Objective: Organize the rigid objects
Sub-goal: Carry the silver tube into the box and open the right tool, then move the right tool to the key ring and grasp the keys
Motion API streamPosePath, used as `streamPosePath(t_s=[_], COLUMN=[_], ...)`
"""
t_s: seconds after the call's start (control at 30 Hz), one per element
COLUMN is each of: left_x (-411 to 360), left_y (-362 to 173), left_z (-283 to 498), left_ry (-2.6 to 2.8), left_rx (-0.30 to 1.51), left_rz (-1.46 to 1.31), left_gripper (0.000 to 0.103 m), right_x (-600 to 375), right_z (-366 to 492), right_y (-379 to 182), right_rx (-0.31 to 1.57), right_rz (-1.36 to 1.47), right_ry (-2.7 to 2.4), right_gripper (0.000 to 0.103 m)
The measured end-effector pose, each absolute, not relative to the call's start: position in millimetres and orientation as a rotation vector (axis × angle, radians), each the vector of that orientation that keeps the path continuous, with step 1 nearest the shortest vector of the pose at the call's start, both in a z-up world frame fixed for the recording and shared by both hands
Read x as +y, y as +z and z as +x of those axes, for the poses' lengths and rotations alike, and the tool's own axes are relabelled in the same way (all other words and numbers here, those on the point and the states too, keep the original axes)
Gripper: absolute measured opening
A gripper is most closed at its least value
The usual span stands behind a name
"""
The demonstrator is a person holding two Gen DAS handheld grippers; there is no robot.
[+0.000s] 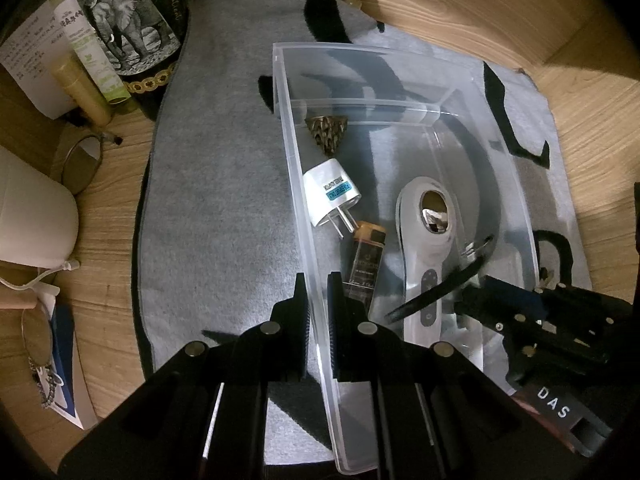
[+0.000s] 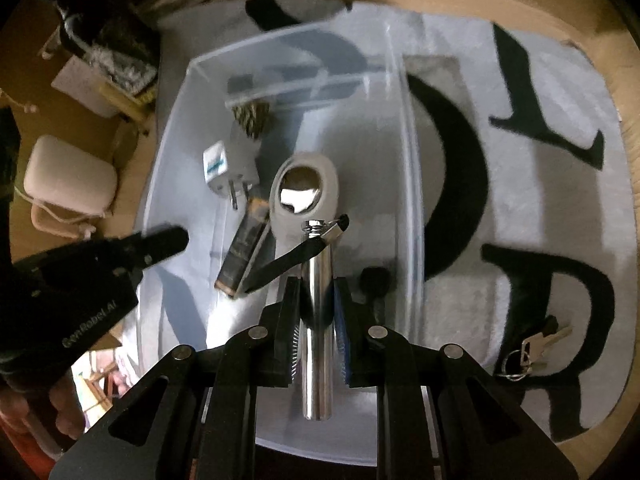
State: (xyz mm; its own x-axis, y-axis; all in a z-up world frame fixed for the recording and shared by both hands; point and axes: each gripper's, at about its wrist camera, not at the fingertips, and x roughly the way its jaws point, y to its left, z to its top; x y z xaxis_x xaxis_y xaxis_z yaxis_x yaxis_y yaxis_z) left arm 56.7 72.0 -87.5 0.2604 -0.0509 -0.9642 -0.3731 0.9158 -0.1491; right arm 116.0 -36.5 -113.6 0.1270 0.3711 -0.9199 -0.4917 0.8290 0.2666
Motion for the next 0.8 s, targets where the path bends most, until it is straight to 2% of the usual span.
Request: streamPosePath(t_s=[0.43,0.57,0.8], left_x=[72.7,73.0,72.2], left_y=[-88.9,-89.2,-90.9], left_z=[57.6,57.9,59.6], left_ry=[0.233,0.233,0.241], left_rx=[1.300,1.301,1.313], left_rz=[-0.383,-0.381,-0.377], left_gripper=[0.007,0.007,0.007], right_x=[-57.0,-82.1,-146.7], right_z=[116.8,119.8,132.2], right_y=[-90.6,-71.1,-64.3], right_rx=[1.264,1.205,1.163], right_rz=[-0.072,-0.021,0.078], right_ry=[0.627,0.581,0.416], right_gripper=[0.019,0.024,0.025])
